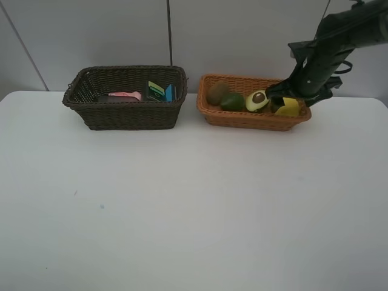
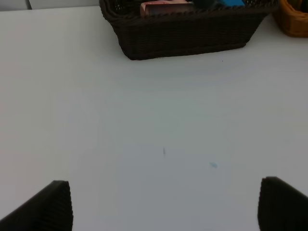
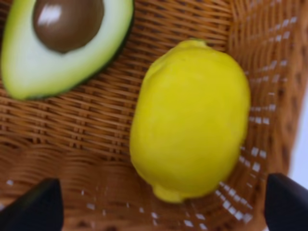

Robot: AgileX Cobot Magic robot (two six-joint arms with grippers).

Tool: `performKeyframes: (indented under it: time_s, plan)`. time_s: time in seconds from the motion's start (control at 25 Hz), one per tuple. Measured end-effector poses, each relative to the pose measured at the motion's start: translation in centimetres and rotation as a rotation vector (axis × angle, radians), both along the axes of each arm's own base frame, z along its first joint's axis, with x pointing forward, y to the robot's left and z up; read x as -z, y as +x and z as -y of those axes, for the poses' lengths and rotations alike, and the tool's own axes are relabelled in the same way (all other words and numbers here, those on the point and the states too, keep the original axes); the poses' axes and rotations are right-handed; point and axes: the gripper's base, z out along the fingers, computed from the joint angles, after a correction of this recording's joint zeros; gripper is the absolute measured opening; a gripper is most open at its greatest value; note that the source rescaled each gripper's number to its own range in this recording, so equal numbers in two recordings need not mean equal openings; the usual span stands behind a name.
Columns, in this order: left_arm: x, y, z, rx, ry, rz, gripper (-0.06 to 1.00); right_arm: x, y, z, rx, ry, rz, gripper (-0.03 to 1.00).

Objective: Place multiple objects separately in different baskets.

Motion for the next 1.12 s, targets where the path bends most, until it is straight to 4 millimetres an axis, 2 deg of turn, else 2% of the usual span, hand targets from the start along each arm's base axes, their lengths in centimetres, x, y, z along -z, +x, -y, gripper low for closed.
performKeyframes:
  time_s: [0.16, 0.28, 0.44, 0.52, 0.68, 0.84, 0.96, 1.12]
  plan:
    - [0.0, 0.0, 0.0, 0.0, 0.0, 0.0, 1.0, -5.4, -1.7, 1.0, 0.025, 0.006, 0.084, 1.0]
    - [0.0, 0.0, 0.0, 0.0, 0.0, 0.0, 1.0, -9.2, -4.0, 3.3, 0.1, 0.014, 0.132, 1.0]
    - [0.0, 0.0, 0.0, 0.0, 0.0, 0.0, 1.0, -12.9, -9.0, 7.8, 0.234, -0.002, 0.152, 1.0]
    - [0.0, 0.0, 0.0, 0.0, 0.0, 0.0, 1.0, -14.7, -12.6, 9.5, 0.296, -0.004, 0.19, 1.0]
    - [0.0, 0.0, 0.0, 0.0, 0.0, 0.0, 1.0, -16.1, -20.0, 10.0, 0.329, 0.0, 0.275, 1.0]
    - [0.0, 0.0, 0.0, 0.0, 0.0, 0.0, 1.0, -15.9, -26.9, 9.4, 0.332, 0.028, 0.35, 1.0]
    - [0.0, 0.0, 0.0, 0.0, 0.0, 0.0, 1.0, -16.1, -32.3, 8.9, 0.338, 0.087, 0.479, 1.0]
    - [0.0, 0.0, 0.0, 0.0, 0.0, 0.0, 1.0, -16.1, -38.1, 8.2, 0.324, 0.174, 0.656, 1.0]
